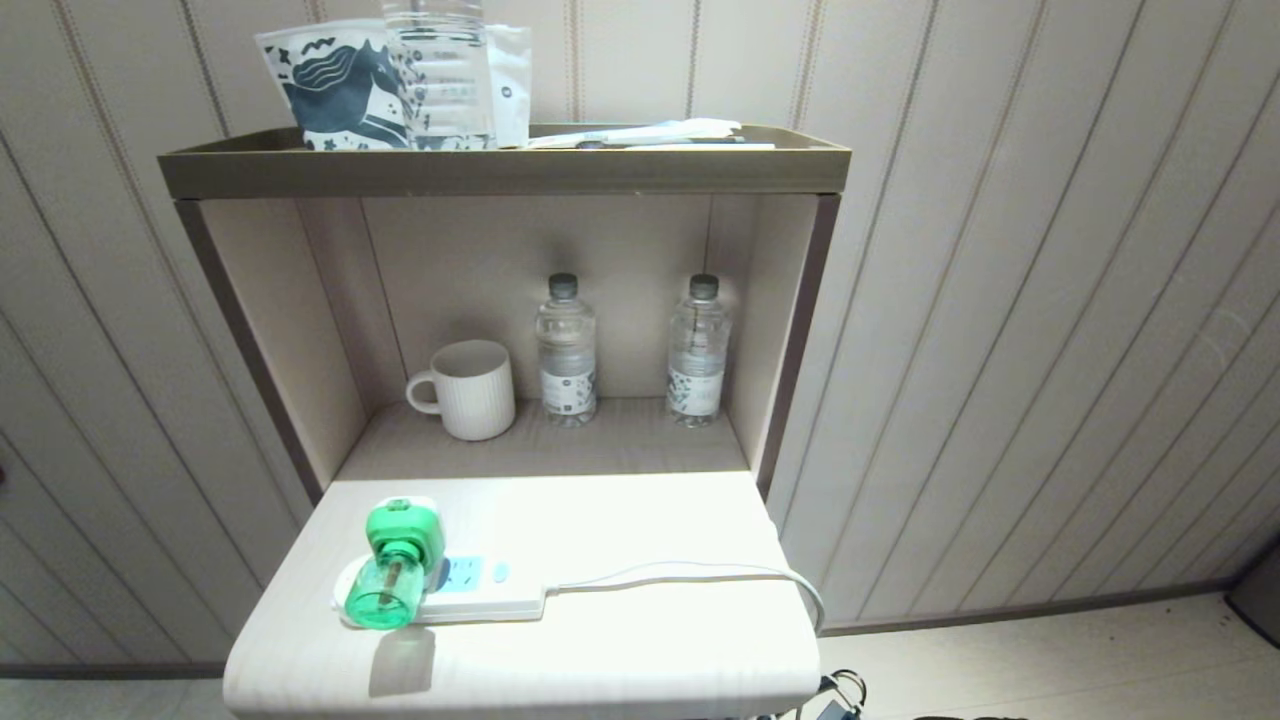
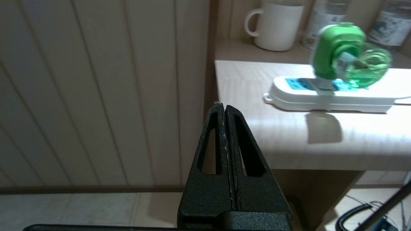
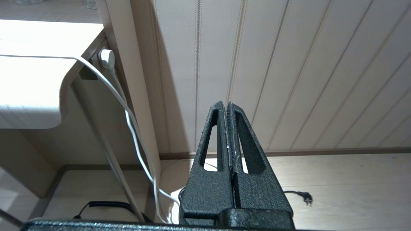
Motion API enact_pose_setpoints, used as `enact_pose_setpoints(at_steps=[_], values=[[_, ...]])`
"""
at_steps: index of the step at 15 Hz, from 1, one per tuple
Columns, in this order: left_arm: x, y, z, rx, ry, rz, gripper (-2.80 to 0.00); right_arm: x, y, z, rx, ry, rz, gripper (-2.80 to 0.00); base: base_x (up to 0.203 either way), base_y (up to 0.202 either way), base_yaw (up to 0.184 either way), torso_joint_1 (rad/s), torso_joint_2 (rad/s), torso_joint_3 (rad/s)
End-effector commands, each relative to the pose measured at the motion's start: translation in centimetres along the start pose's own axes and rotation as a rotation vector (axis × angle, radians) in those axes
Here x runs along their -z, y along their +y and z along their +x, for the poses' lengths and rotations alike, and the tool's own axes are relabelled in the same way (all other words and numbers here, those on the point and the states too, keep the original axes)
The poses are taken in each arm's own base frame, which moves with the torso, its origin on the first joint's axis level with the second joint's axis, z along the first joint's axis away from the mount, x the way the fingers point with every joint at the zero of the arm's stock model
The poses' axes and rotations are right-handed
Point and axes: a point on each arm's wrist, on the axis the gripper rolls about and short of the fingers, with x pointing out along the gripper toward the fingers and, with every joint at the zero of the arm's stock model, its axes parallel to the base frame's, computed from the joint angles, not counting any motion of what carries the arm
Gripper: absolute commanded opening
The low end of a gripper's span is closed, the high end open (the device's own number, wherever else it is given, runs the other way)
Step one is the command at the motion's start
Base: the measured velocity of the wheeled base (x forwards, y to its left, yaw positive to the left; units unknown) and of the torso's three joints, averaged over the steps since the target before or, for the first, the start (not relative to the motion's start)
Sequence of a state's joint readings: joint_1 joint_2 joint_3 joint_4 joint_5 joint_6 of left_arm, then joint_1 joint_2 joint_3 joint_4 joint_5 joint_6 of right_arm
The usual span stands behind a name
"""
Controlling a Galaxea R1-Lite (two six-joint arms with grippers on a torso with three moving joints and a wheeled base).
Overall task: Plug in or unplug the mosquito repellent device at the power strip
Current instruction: Hold the socket with your right hand and unplug it with your left hand
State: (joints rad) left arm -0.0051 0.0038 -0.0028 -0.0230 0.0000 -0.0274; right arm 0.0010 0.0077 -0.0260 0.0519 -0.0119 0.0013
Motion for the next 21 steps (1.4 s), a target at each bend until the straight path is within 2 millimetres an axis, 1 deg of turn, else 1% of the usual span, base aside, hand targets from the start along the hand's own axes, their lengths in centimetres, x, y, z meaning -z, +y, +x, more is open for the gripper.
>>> enact_pose_setpoints(at_steps=[1,14,16,21], values=[[-0.03,-0.01,0.0,-0.002,-0.001,0.0,-2.8,0.0,0.0,0.01,-0.003,0.001,0.0,-2.8,0.0,0.052,0.006,0.002,0.0,0.001],[-0.03,-0.01,0.0,-0.002,-0.001,0.0,-2.8,0.0,0.0,0.01,-0.003,0.002,0.0,-2.8,0.0,0.004,0.0,0.0,0.0,0.0],[-0.03,-0.01,0.0,-0.002,-0.001,0.0,-2.8,0.0,-0.01,0.01,-0.002,0.002,0.0,-2.8,0.001,0.116,-0.001,-0.001,0.0,0.002],[-0.03,-0.01,0.0,-0.002,-0.001,0.0,-2.8,0.0,0.0,0.01,-0.002,0.002,0.0,-2.8,0.0,0.178,-0.004,0.002,0.01,0.004]])
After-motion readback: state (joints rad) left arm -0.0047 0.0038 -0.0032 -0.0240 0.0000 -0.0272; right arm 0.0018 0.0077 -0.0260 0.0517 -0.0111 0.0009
